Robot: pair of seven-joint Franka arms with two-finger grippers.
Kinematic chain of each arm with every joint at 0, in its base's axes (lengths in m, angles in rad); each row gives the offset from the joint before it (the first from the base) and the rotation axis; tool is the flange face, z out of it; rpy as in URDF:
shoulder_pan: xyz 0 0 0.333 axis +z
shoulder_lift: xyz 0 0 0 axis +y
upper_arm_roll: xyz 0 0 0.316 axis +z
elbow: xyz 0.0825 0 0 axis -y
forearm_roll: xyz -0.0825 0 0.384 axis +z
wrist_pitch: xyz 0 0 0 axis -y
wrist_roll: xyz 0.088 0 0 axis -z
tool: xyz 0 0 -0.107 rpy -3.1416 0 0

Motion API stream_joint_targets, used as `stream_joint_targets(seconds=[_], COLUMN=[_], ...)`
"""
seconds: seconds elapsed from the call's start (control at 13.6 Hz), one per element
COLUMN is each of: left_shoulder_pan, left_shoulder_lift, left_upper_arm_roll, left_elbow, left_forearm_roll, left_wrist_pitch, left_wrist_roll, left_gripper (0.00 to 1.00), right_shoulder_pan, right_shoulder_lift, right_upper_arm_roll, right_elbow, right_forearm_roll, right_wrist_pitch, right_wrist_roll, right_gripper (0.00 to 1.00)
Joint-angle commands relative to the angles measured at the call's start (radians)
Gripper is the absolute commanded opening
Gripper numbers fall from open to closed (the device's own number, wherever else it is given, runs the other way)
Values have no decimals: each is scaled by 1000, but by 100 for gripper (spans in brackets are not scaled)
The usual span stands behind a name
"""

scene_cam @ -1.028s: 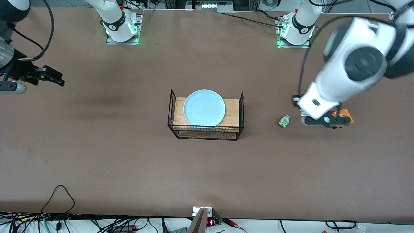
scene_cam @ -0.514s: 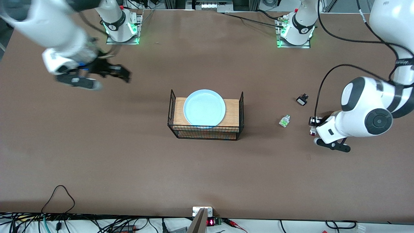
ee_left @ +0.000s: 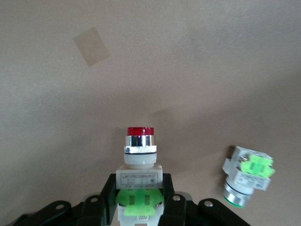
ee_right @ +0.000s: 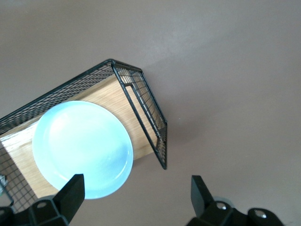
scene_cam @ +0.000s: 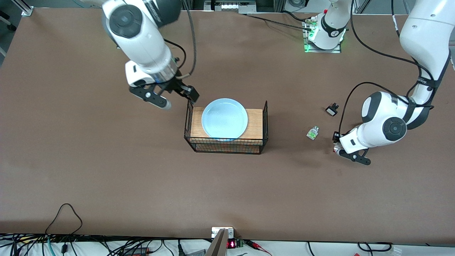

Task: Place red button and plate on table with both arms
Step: 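Lower the red button onto the table while the right gripper reaches the plate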

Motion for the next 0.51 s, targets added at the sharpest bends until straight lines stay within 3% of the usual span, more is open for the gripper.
stream_joint_targets(seconds=[0.0, 0.07, 0.15, 0.22, 0.44], left_shoulder_pan=[22, 25, 28, 28, 21], left_shoulder_lift=[23, 21, 10, -8, -75], left_upper_arm_roll=[-11, -13, -14, -22, -56], left_elbow=[-19, -20, -20, -17, 35], left_forearm_roll=[22, 22, 22, 22, 20], left_wrist_pitch=[50, 48, 36, 13, -97], left_wrist_roll=[21, 22, 24, 26, 12], left_gripper=[34, 48, 69, 100, 100], right_shoulder_pan=[36, 46, 62, 79, 98], right_shoulder_lift=[68, 83, 105, 122, 165], right_upper_arm_roll=[-15, -15, -15, -15, -15], right_elbow=[34, 34, 36, 36, 36], right_forearm_roll=[12, 13, 12, 12, 15], right_wrist_pitch=[56, 70, 80, 91, 111], right_wrist_roll=[122, 165, 205, 240, 303], right_gripper=[100, 100, 100, 100, 100])
